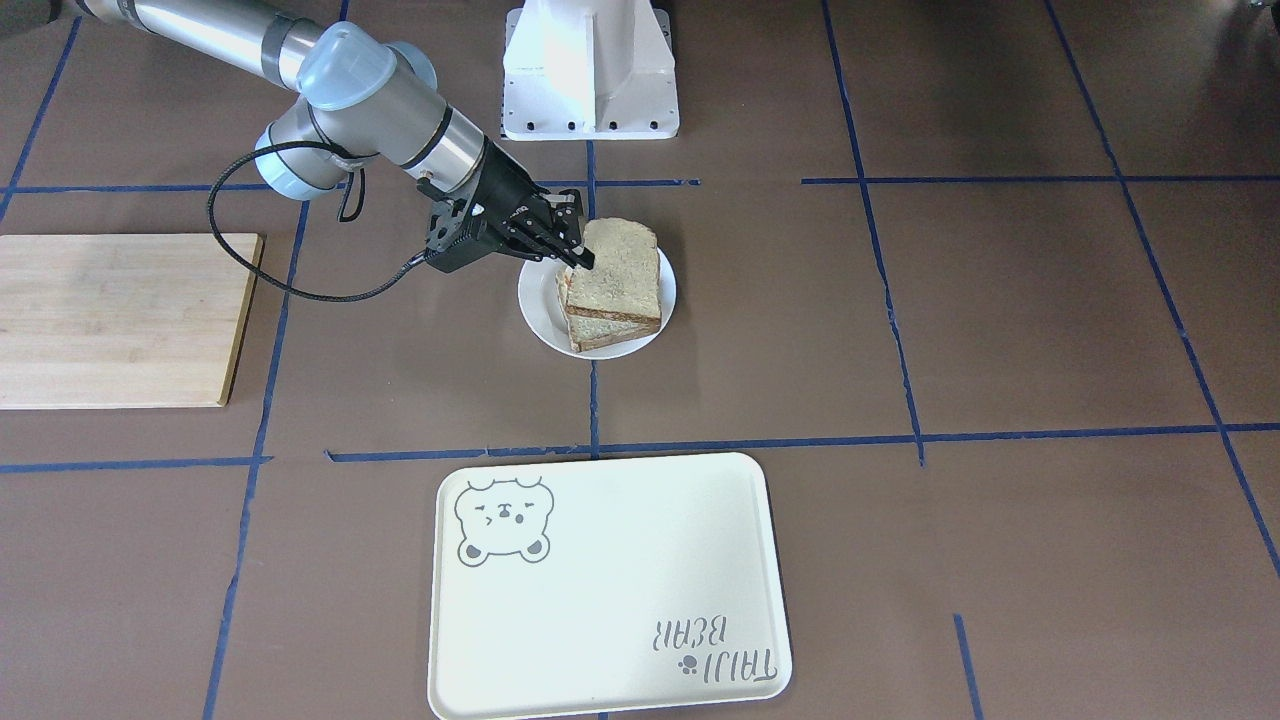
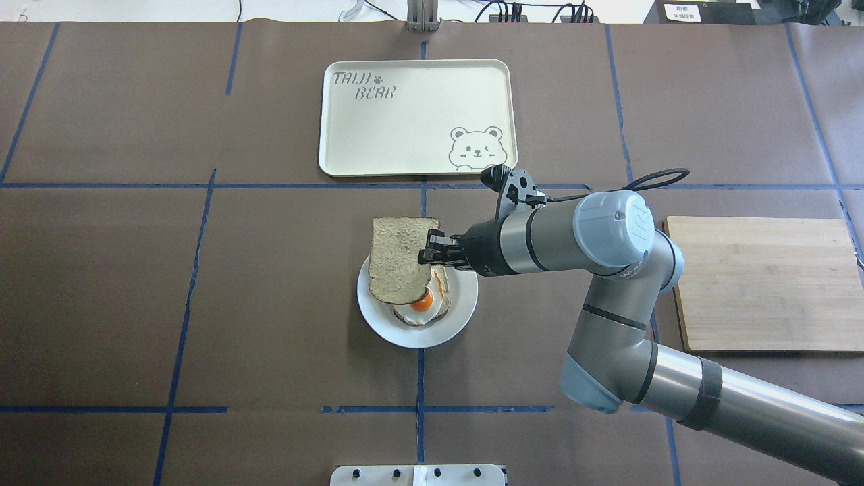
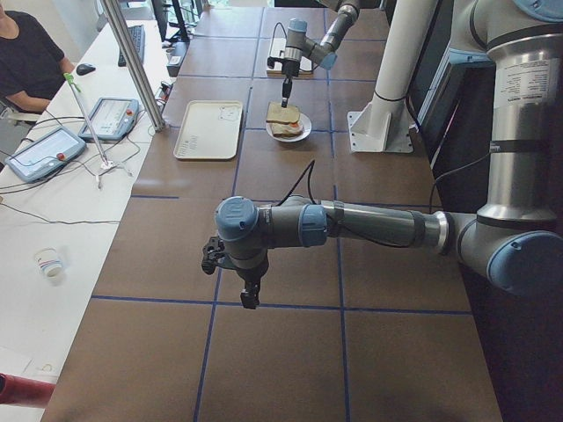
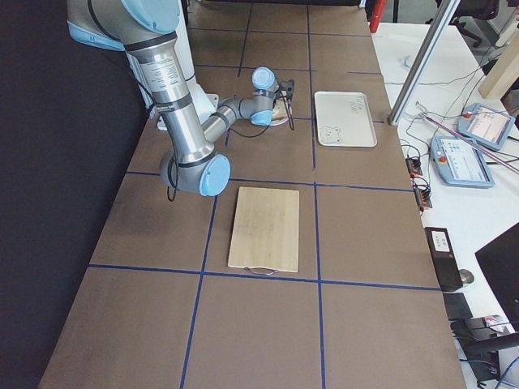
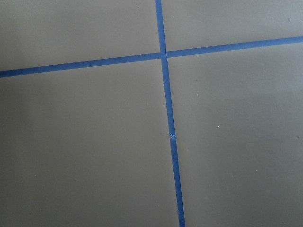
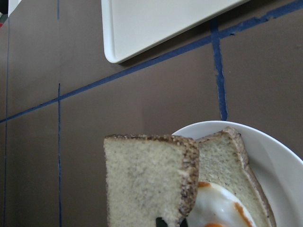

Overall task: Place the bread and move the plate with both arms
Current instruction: 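Lower the bread onto the egg on the plate and open the right gripper, then raise the right gripper away from the plate while the left arm reaches toward the plate, then close the left gripper on the plate rim nearest it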

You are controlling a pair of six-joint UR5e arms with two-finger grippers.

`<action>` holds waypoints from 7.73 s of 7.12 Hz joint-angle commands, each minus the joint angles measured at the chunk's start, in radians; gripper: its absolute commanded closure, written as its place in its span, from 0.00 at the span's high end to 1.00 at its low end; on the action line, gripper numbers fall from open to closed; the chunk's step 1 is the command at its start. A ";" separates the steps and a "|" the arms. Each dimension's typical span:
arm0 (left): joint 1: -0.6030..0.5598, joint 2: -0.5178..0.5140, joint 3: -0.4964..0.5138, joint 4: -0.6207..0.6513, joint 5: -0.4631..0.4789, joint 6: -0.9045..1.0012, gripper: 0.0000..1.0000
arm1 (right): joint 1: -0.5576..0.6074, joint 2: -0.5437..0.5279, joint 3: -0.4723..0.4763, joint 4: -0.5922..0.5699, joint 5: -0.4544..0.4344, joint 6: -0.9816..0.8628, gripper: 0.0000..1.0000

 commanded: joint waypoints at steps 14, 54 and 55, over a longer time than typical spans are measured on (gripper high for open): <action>0.090 -0.045 -0.064 -0.218 -0.116 -0.345 1.00 | 0.231 -0.012 -0.026 -0.079 0.160 -0.025 1.00; 1.209 -0.438 0.257 -1.466 0.721 -2.057 0.43 | 0.710 -0.139 0.057 -0.862 0.436 -1.162 1.00; 1.213 -0.442 0.258 -1.466 0.721 -2.057 0.43 | 0.712 -0.144 0.057 -0.862 0.436 -1.163 1.00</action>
